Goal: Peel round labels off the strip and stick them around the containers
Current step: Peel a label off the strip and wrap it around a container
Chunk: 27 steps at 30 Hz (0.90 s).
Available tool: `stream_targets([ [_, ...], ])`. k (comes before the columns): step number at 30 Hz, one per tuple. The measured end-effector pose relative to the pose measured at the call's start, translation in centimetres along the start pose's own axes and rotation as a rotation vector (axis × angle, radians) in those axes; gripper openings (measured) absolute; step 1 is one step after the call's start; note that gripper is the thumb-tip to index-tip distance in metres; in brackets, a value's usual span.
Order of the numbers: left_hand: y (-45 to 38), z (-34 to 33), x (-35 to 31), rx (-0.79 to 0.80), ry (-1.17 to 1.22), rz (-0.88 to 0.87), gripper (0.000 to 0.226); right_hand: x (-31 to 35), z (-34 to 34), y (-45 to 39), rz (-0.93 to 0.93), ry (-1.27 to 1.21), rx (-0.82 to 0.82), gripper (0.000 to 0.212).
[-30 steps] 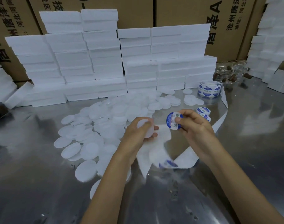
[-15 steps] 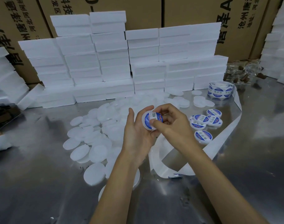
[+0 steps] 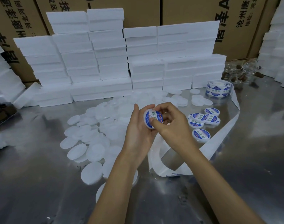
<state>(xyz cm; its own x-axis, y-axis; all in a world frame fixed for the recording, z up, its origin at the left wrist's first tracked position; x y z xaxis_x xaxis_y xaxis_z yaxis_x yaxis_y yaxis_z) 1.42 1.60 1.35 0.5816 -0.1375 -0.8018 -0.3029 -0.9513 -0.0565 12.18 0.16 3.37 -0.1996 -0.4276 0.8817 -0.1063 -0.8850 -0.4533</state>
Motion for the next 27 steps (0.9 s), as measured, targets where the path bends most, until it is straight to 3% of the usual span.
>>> stream_targets([
  [10,0.11,-0.14,0.04,-0.007,0.0,-0.018,0.053,0.06,0.51,0.63,0.093,0.33,-0.048,0.026],
  [16,0.3,0.41,-0.16,-0.069,0.128,0.013,0.058,-0.38,0.71,0.64,0.074,0.432,-0.091,0.072],
  [21,0.33,0.08,-0.16,-0.043,0.199,0.001,0.054,-0.51,0.37,1.03,0.127,0.603,-0.098,0.05],
  [27,0.25,-0.24,0.39,0.002,0.132,-0.022,0.051,-0.69,0.68,0.7,0.164,0.514,-0.112,0.033],
])
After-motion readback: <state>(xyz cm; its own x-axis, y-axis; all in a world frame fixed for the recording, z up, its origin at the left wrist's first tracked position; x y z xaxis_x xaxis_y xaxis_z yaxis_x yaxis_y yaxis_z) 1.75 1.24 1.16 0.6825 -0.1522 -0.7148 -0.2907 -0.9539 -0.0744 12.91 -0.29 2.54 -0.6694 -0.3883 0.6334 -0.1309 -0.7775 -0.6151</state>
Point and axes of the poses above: each hand's wrist, its own y-axis away from the middle knuckle, its own z-axis out of the back of the hand, x = y × z, the point moved 4 cm from there along -y, towards the middle knuckle, and after that the axes turned 4 degrees about x, right-handed, at the moved point
